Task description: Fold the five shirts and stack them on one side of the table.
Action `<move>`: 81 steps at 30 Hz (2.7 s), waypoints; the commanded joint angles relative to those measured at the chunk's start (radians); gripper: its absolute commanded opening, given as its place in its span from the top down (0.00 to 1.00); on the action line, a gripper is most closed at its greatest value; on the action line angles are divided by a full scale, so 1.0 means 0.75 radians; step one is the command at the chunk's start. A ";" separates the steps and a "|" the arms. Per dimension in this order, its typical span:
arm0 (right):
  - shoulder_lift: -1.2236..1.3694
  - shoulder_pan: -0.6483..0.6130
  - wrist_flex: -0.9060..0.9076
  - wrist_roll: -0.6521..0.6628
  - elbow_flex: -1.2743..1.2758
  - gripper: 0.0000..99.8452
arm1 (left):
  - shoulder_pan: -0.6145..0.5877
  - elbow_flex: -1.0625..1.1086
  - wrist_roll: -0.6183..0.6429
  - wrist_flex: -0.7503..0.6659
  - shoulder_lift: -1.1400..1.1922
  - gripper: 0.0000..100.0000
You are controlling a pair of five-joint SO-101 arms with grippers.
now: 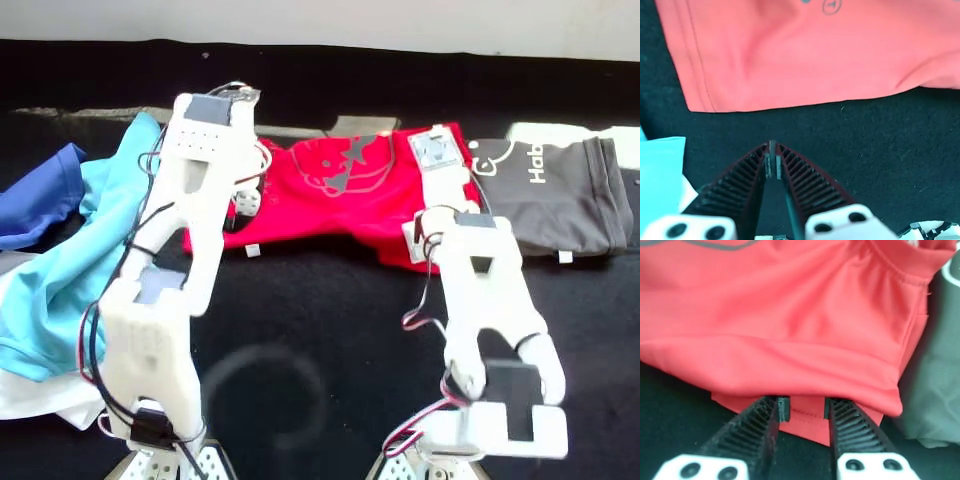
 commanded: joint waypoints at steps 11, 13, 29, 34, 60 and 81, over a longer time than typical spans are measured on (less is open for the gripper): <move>0.384 0.013 -0.011 -0.016 -0.437 0.93 | -0.159 0.897 -0.072 -0.970 -0.269 0.99; 0.386 0.026 -0.011 -0.016 -0.478 1.00 | -0.167 0.944 -0.072 -1.052 -0.269 0.99; -0.001 0.126 0.357 -0.008 -0.492 0.99 | -0.169 1.046 -0.068 -1.195 -0.269 0.99; -0.046 0.118 0.474 -0.006 -0.488 0.99 | -0.169 1.046 -0.068 -1.195 -0.269 0.99; 0.590 -0.128 0.187 -0.018 -0.650 0.88 | -0.167 1.048 -0.065 -1.193 -0.269 0.99; 0.120 0.017 0.439 -0.010 -0.519 0.99 | -0.167 1.048 -0.065 -1.193 -0.267 0.99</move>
